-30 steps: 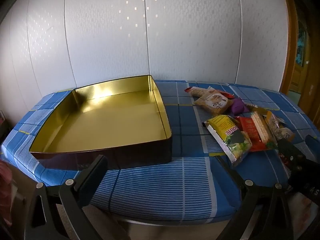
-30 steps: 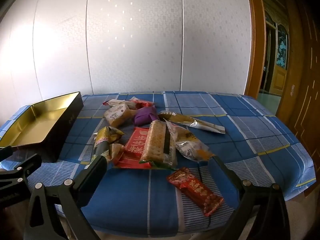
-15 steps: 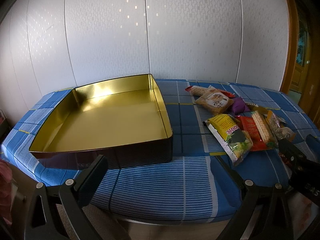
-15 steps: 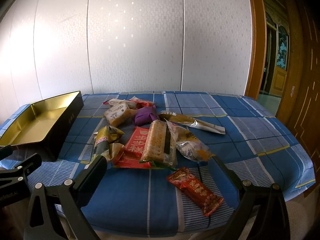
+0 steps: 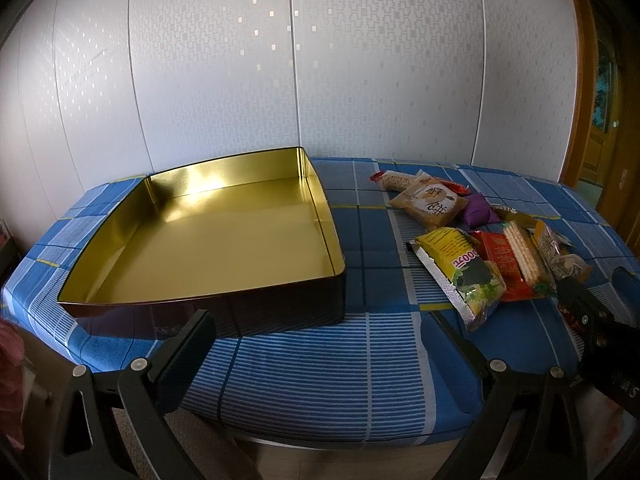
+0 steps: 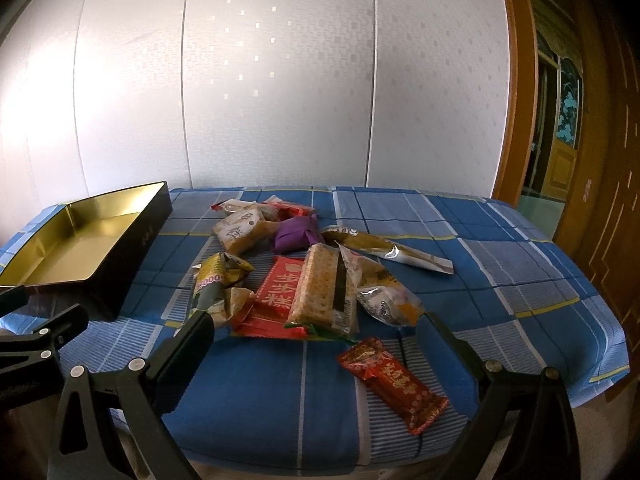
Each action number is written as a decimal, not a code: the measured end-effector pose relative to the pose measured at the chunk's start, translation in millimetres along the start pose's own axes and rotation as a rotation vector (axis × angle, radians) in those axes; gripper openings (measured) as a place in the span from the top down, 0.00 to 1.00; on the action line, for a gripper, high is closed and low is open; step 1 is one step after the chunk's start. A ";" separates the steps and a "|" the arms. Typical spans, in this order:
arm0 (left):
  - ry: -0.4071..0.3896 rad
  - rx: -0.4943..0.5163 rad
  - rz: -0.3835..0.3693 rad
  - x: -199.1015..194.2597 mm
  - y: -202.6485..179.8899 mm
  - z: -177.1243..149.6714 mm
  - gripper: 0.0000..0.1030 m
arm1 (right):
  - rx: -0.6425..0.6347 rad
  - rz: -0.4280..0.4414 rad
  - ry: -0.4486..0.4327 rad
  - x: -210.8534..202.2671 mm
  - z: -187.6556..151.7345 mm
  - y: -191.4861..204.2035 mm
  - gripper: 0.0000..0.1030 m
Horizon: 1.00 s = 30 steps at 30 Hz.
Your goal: Organize snacks
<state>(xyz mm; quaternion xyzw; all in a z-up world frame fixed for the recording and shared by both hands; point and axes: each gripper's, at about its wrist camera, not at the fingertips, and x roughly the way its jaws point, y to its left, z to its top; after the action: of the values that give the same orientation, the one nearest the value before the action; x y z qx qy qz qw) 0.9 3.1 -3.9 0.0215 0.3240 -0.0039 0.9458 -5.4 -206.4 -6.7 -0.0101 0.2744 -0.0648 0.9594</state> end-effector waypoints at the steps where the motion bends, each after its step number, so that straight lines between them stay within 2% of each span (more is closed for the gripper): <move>1: 0.001 0.000 -0.001 0.1 -0.1 0.0 0.00 | 0.000 0.001 -0.001 -0.2 0.1 0.0 0.00; 30: 0.025 0.000 -0.007 5.8 0.4 0.8 0.00 | -0.003 0.018 -0.009 -2.2 0.6 -0.6 0.00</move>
<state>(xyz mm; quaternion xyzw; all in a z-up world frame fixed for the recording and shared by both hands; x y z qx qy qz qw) 6.0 3.4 -6.8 0.0205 0.3356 -0.0068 0.9418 -7.0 -206.7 -5.0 -0.0092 0.2701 -0.0555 0.9612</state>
